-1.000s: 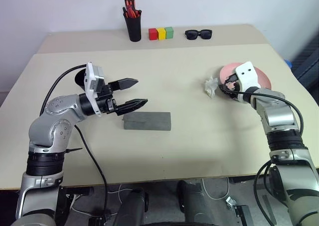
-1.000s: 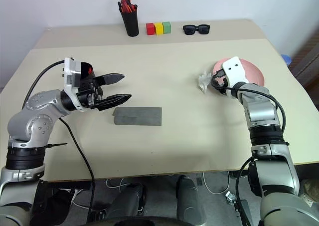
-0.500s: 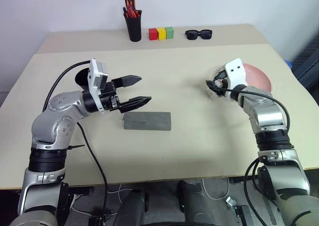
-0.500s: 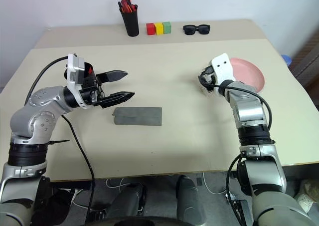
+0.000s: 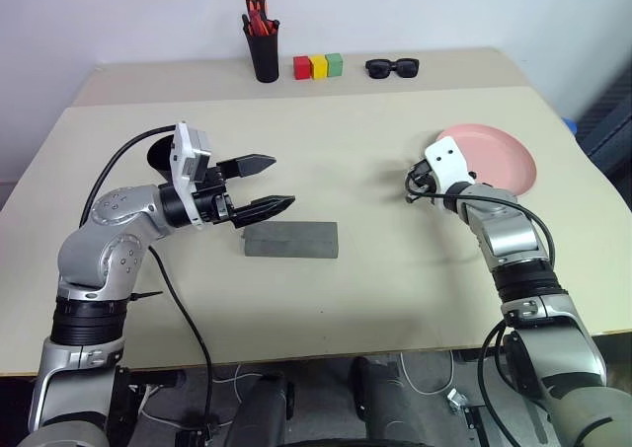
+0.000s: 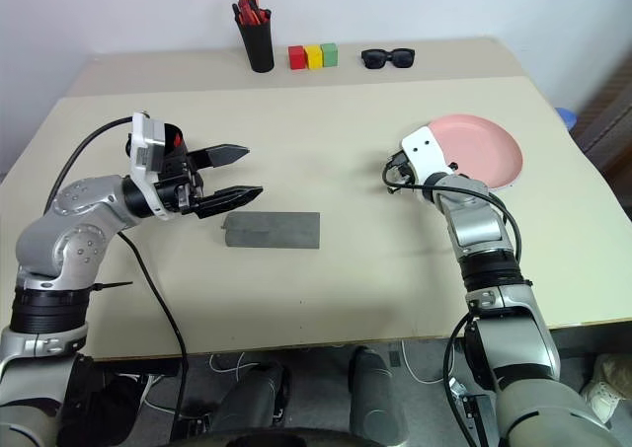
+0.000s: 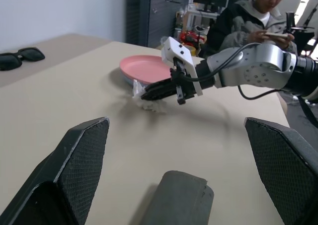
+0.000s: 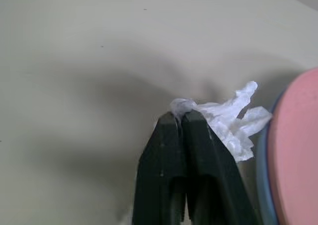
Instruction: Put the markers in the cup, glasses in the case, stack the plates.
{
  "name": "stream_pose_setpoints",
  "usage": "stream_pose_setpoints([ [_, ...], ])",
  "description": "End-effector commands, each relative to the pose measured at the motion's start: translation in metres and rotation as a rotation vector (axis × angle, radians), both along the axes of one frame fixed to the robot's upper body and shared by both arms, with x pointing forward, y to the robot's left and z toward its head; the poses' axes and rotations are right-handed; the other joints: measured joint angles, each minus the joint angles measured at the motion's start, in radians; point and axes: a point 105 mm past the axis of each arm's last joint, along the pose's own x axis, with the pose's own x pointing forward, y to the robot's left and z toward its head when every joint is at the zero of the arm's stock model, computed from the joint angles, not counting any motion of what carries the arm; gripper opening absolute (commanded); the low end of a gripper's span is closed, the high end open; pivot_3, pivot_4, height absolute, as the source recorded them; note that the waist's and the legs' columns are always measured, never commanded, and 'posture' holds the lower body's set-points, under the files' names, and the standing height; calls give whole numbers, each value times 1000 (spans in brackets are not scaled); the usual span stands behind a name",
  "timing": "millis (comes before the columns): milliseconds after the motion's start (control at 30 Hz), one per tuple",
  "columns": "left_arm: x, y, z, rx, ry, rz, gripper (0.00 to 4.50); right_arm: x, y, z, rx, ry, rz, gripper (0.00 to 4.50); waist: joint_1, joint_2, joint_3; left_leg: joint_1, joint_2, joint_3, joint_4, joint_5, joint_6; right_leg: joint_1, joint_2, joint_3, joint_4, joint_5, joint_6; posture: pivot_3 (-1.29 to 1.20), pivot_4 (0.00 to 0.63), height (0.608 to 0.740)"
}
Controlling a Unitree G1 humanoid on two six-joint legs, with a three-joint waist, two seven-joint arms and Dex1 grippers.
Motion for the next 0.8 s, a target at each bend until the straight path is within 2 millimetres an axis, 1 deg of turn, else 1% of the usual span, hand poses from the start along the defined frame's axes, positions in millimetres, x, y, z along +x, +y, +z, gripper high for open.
stream_pose_setpoints([
  [33, -5, 1, 12, -7, -60, -5, 4500, 0, 0, 19, 21, -56, 15, 49, 0, 0, 0, 0, 0, 0, 0, 0, 0, 0, 0, 0, 0, 0, 0, 0, 150, 740],
  [67, -5, 1, 12, -7, -60, -5, 4500, 0, 0, 26, 50, -73, 20, 49, 0, 0, 0, 0, 0, 0, 0, 0, 0, 0, 0, 0, 0, 0, 0, 0, 150, 740],
  [133, -5, 2, 13, -7, -63, -4, 4500, 1, -6, 49, 142, -130, 9, 49, 0, 0, 0, 0, 0, 0, 0, 0, 0, 0, 0, 0, 0, 0, 0, 0, 150, 740],
  [200, -5, 3, 14, -13, -62, -2, 4500, 2, -19, 68, 214, -181, -28, 49, 1, 0, 0, 0, 0, 0, 0, 0, 0, 0, 0, 0, 0, 0, 0, 0, 150, 740],
  [267, -5, 2, 15, -13, -71, -3, 4500, 3, -34, 82, 213, -235, -78, 49, 2, 0, 0, 0, 0, 0, 0, 0, 0, 0, 0, 0, 0, 0, 0, 0, 150, 740],
  [333, -5, -3, 21, -32, -85, -14, 4500, 4, -49, 92, 213, -281, -128, 49, 3, 0, 0, 0, 0, 0, 0, 0, 0, 0, 0, 0, 0, 0, 0, 0, 150, 740],
  [433, -5, -10, 28, -61, -89, -29, 4500, 6, -64, 94, 148, -309, -180, 49, 3, 0, 0, 0, 0, 0, 0, 0, 0, 0, 0, 0, 0, 0, 0, 0, 150, 740],
  [500, -3, -10, 28, -56, -91, -16, 4500, 8, -65, 86, 157, -279, -173, 49, 1, 0, 0, 0, 0, 0, 0, 0, 0, 0, 0, 0, 0, 0, 0, 0, 150, 740],
  [567, 0, -8, 25, -42, -89, 10, 4500, 9, -64, 81, 159, -265, -170, 614, -4, 0, 0, 0, 0, 0, 0, 0, 0, 0, 0, 0, 0, 0, 0, 0, 150, 740],
  [633, 1, -6, 23, -41, -81, 25, 4500, 12, -65, 76, 160, -255, -179, 1319, -9, 0, 0, 0, 0, 0, 0, 0, 0, 0, 0, 0, 0, 0, 0, 0, 150, 740],
  [733, 1, -2, 21, -38, -79, 44, 4500, 12, -66, 73, 136, -248, -181, 2957, -17, 0, 0, 0, 0, 0, 0, 0, 0, 0, 0, 0, 0, 0, 0, 0, 150, 740],
  [800, 0, 2, 22, -41, -77, 54, 4500, 11, -65, 83, 110, -296, -168, 3992, -21, 0, 0, 0, 0, 0, 0, 0, 0, 0, 0, 0, 0, 0, 0, 0, 150, 740],
])
